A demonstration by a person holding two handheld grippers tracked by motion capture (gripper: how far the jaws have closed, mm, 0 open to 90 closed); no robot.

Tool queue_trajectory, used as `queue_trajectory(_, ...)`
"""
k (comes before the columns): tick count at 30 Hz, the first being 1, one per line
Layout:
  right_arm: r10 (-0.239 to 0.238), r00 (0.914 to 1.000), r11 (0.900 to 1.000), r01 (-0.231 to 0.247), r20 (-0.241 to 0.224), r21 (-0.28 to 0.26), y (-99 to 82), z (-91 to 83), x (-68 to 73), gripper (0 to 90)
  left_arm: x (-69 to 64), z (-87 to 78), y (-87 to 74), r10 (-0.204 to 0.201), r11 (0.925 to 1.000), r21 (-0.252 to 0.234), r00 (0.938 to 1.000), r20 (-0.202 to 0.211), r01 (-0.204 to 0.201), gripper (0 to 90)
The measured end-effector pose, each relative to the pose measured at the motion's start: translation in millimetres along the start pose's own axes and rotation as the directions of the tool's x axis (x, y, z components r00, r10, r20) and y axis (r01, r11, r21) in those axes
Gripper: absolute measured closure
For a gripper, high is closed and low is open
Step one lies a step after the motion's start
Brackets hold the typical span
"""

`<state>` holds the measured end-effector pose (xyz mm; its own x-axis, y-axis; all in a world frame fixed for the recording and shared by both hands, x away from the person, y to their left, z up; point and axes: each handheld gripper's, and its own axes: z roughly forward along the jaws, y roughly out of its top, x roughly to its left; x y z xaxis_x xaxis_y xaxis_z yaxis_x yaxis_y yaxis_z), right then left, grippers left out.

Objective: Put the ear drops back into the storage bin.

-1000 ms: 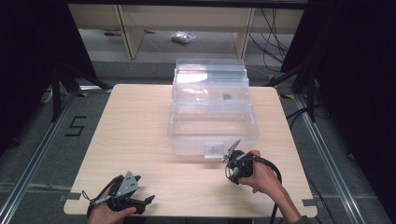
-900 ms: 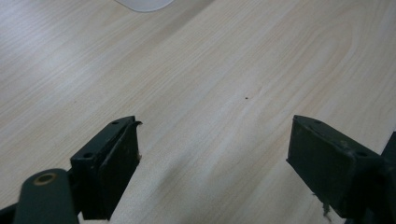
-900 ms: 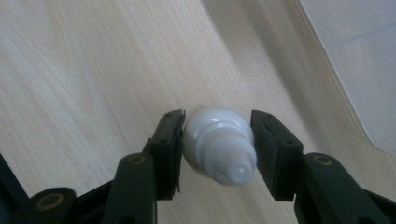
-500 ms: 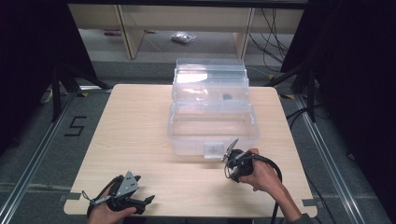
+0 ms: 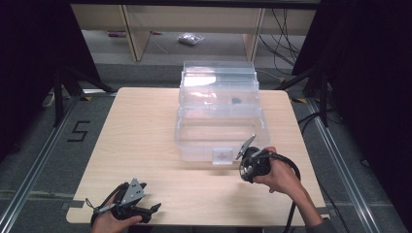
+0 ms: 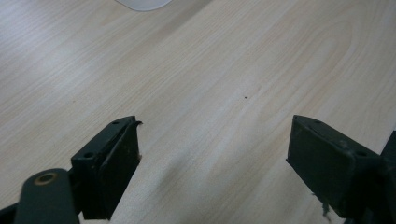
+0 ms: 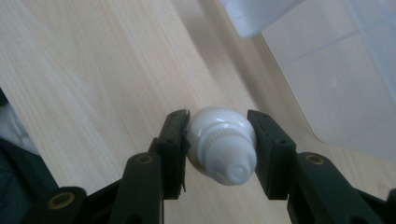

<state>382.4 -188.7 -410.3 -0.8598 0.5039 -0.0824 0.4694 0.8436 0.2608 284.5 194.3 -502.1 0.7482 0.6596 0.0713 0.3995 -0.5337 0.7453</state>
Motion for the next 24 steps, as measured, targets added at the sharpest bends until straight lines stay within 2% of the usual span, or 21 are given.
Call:
queue_trajectory(1, -0.007, 1.0, 1.0, 0.007, -0.001, 0.002, 0.3, -2.4, -1.5, 60.2, 0.0, 0.1, 0.0, -0.001, 1.0, 0.0, 1.0, 0.0, 0.001, 16.4)
queue_trajectory(2, 0.009, 1.0, 1.0, -0.009, 0.002, 0.002, 0.4, -5.5, -2.0, 60.2, -0.1, 0.1, 0.0, -0.001, 1.0, 0.001, 1.0, 0.0, 0.001, 16.4)
queue_trajectory(3, 0.001, 1.0, 1.0, -0.001, 0.003, 0.001, 0.3, -7.4, -3.4, 60.2, 1.2, -0.4, 0.1, 0.016, 0.9998, 0.014, 0.9999, -0.006, -0.016, 16.4)
queue_trajectory(7, 0.0, 1.0, 1.0, 0.0, 0.009, -0.007, 1.8, -18.4, -8.6, 60.2, 0.1, 0.1, -0.1, -0.001, 1.0, 0.0, 1.0, 0.001, 0.001, 16.4)
queue_trajectory(8, 0.0, 1.0, 1.0, 0.0, 0.01, -0.006, 2.4, -21.9, -10.0, 60.1, 1.6, -0.7, 0.0, 0.019, 0.9997, 0.017, 0.9998, -0.005, -0.019, 16.4)
queue_trajectory(10, 0.004, 0.9998, 1.0, -0.004, 0.017, -0.006, 3.3, -27.8, -12.1, 60.1, 0.8, -0.1, -0.1, 0.007, 0.9999, 0.009, 1.0, -0.004, -0.007, 16.4)
queue_trajectory(13, -0.006, 0.9998, 0.9999, 0.007, 0.02, -0.011, 5.3, -35.7, -16.1, 60.2, 1.3, -0.1, 0.0, 0.016, 0.9997, 0.016, 0.9999, -0.007, -0.016, 16.3)
queue_trajectory(16, -0.003, 0.9996, 0.9998, 0.003, 0.027, -0.018, 7.6, -43.5, -18.8, 60.2, 0.9, 0.0, -0.3, 0.004, 0.9999, 0.01, 1.0, -0.005, -0.004, 16.4)
queue_trajectory(20, 0.01, 0.9996, 0.9995, -0.009, 0.025, -0.031, 11.7, -53.9, -23.5, 60.2, 2.0, -0.1, -0.4, 0.012, 0.9999, 0.01, 0.9998, -0.012, -0.012, 16.4)
queue_trajectory(22, -0.012, 0.9996, 0.9992, 0.013, 0.027, -0.037, 14.6, -58.6, -27.4, 60.2, 1.9, 0.0, -0.3, 0.013, 0.9999, 0.01, 0.9999, -0.012, -0.012, 16.4)
queue_trajectory(24, 0.006, 0.9996, 0.9992, -0.005, 0.026, -0.039, 16.6, -62.3, -28.9, 60.2, 1.9, 0.1, -0.3, 0.012, 0.9999, 0.01, 0.9999, -0.011, -0.012, 16.4)
